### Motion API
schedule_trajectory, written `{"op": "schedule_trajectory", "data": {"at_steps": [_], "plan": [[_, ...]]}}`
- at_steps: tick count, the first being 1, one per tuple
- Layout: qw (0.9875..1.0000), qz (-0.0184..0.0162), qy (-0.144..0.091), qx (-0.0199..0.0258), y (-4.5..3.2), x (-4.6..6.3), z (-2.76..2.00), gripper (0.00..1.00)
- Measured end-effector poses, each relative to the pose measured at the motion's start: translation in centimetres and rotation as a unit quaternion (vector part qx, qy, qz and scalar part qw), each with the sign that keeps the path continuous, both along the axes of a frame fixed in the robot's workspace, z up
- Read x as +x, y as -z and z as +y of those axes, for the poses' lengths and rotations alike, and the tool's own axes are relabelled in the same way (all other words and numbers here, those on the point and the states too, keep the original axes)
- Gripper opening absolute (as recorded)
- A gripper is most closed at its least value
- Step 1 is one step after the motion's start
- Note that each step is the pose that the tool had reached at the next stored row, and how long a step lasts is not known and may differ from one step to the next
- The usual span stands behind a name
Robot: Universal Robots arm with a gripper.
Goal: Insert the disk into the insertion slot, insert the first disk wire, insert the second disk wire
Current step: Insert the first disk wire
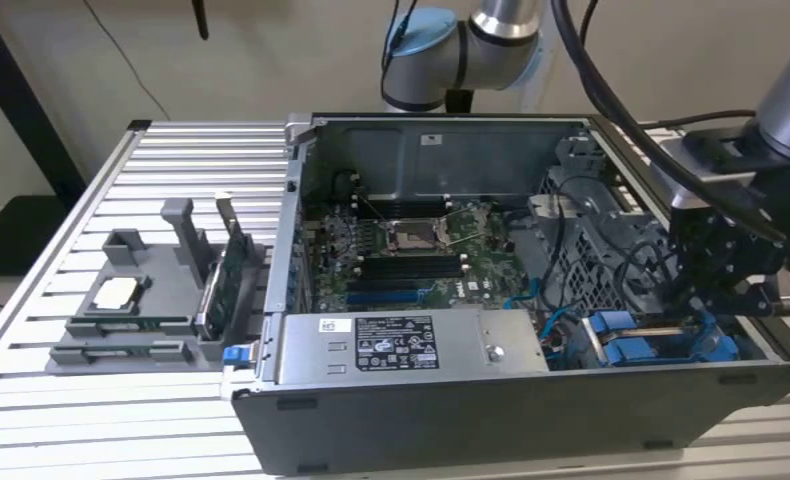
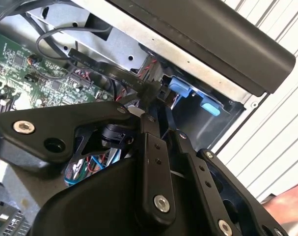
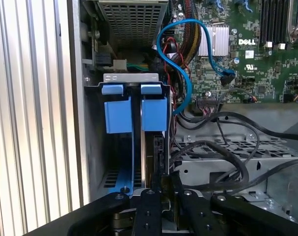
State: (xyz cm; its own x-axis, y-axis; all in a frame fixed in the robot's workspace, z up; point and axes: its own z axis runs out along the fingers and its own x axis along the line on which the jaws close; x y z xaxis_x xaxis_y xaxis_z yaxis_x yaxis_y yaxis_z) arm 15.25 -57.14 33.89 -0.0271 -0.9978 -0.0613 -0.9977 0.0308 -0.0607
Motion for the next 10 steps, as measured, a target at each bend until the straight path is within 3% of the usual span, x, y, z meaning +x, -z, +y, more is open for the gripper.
{"op": "schedule_trajectory", "data": {"at_steps": [10], "plan": [[1.0,0.0,0.0,-0.0006,0.82,0.0,0.0,0.19]]}}
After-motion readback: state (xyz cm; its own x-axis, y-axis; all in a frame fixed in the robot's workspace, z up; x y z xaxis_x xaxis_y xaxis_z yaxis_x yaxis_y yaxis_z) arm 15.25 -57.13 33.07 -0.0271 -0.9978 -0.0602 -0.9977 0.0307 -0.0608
